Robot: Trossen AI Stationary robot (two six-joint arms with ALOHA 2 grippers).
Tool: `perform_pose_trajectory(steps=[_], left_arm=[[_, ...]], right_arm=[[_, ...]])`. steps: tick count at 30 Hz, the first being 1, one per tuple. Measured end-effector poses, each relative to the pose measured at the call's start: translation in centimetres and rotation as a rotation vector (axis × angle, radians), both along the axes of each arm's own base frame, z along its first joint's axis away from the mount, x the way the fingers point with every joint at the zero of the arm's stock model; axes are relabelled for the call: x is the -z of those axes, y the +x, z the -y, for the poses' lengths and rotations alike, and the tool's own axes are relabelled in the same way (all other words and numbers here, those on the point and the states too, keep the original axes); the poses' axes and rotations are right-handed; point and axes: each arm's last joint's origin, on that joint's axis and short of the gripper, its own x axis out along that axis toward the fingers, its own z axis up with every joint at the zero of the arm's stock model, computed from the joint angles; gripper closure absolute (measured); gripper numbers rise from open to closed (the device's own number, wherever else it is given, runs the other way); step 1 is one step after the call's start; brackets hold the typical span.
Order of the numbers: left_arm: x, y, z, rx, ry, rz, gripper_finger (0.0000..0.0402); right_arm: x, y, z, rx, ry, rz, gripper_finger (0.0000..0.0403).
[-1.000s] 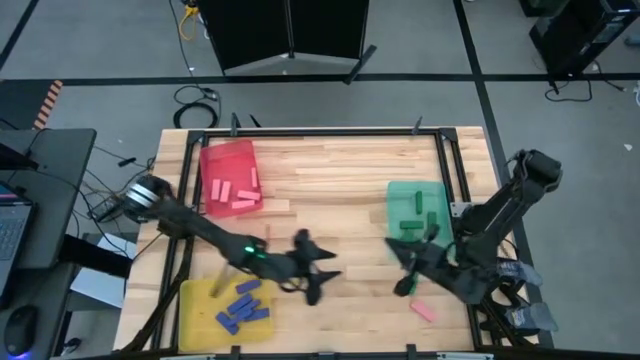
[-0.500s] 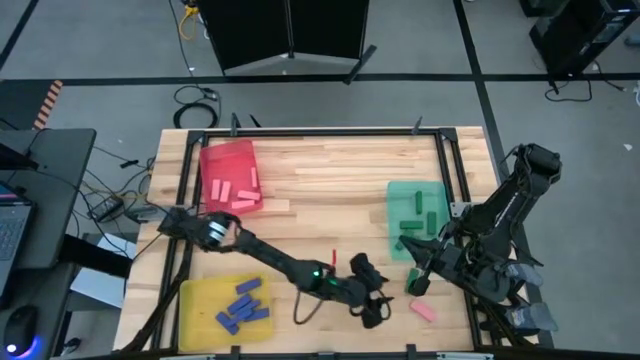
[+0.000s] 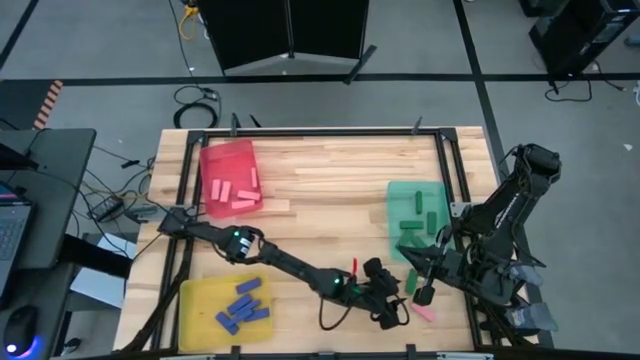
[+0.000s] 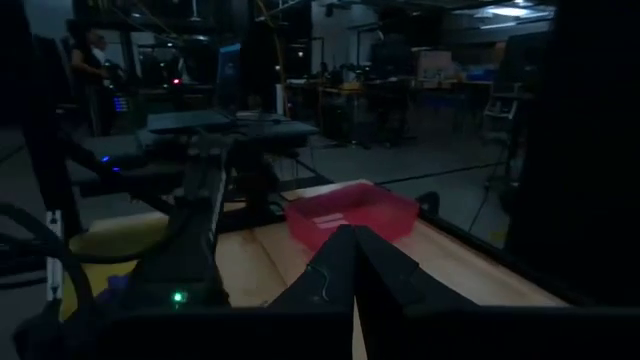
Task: Sort blocks
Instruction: Put the pink block into the red bin
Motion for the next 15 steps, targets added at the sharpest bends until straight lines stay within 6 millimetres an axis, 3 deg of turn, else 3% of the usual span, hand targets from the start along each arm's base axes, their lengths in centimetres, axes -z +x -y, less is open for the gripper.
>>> perform_pose_trajectory(steps=[10, 15], left_arm=[[0.02, 0.21, -0.05, -0.024, 0.033, 0.012, 0.0149], [0.07, 0.18, -0.02, -0.02, 0.033, 0.007, 0.0141]], right_arm=[[0.07, 0.11, 0.05, -0.01, -0.007, -0.006, 0.039], [0.26, 0.35, -0.56, -0.202, 0.019, -0.022, 0.0391]])
